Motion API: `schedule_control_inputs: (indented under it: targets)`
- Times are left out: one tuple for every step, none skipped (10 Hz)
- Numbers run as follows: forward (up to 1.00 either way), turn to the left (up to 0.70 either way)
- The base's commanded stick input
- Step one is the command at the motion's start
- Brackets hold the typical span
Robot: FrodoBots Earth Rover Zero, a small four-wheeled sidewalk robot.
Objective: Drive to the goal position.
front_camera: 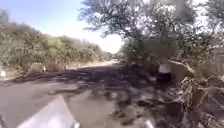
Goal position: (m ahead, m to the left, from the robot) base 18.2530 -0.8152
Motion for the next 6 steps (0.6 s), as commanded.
schedule_control_inputs:
  targets:
    - [0.50,-0.50]
    - [0.50,-0.50]
    - [0.50,-0.50]
    - [0.50,-0.50]
    - [0.50,-0.50]
    - [0.50,-0.50]
